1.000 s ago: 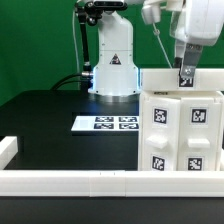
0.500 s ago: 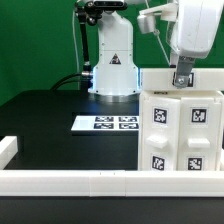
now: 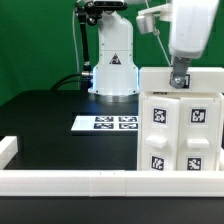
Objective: Assemble cabinet
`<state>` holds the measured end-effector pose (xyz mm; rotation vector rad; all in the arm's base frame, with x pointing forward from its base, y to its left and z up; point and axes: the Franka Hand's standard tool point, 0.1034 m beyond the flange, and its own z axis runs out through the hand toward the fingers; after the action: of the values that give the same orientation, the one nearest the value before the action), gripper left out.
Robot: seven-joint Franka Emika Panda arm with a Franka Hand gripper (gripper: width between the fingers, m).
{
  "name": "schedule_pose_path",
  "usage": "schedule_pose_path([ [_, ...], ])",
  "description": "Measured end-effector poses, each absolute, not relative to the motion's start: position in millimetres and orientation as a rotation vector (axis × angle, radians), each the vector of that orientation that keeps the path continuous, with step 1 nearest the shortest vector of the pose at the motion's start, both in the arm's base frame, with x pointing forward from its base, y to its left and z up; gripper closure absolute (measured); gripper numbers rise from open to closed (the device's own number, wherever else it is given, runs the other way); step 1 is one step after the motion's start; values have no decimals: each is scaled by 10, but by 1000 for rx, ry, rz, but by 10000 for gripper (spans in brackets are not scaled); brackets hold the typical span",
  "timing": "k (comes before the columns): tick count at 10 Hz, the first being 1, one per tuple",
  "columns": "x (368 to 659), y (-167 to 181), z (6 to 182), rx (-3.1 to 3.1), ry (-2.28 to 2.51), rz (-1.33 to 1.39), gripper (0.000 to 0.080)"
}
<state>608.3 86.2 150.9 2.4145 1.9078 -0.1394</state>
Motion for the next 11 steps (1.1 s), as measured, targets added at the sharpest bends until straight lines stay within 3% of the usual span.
schedule_pose_path([
  [5,6040,888,1498,2977,961,-194,248],
  [9,6041,902,1499,3068,530,-181,246],
  [11,6017,937,1486,3141,20,-133,246],
])
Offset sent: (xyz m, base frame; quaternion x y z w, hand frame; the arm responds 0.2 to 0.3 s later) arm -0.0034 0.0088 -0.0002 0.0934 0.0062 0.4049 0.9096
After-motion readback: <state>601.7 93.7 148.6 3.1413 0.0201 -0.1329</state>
